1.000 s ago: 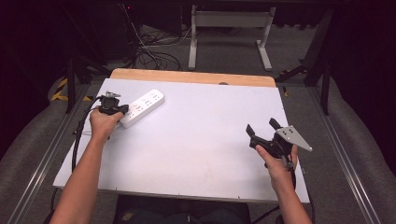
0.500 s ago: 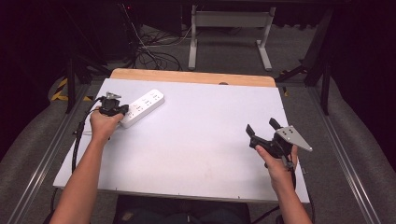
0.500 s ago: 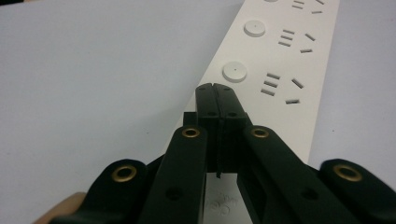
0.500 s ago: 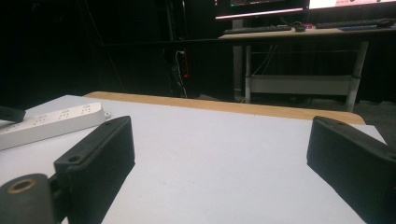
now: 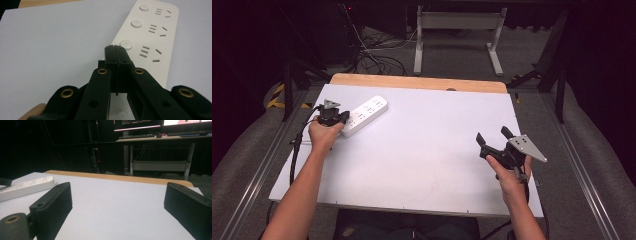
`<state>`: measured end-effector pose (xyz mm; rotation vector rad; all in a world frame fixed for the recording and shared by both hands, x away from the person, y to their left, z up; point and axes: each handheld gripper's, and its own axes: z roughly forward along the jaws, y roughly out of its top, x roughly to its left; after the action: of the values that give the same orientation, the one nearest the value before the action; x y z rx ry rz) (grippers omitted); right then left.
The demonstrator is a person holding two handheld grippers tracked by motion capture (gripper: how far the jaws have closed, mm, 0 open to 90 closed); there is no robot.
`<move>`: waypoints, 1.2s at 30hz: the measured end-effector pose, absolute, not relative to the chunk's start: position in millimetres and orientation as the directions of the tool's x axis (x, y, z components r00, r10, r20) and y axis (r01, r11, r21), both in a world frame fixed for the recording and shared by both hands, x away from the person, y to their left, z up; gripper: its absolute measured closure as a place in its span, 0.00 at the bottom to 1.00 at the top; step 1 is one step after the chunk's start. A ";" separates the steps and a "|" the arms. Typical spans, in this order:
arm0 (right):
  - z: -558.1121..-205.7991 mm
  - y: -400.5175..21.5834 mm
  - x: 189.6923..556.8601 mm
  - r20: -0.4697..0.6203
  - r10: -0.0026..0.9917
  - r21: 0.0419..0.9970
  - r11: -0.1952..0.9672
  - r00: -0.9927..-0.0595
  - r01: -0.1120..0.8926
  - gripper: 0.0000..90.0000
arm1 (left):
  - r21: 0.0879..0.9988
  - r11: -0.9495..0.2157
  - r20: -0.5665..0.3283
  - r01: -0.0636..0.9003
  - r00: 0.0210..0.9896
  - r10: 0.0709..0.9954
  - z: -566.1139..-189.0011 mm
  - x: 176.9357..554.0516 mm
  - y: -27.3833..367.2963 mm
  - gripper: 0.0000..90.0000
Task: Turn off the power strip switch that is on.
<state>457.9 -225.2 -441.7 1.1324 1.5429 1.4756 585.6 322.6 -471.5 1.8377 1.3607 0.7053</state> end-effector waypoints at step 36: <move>-437.1 -222.2 457.4 0.070 0.927 0.995 -0.036 -0.367 0.098 0.09 | 0.991 0.016 -0.037 0.132 0.159 0.987 -417.4 432.8 355.6 1.00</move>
<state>457.4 -222.2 -437.1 1.1135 1.5303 1.4836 432.8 355.6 -417.4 1.3562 1.1940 1.0054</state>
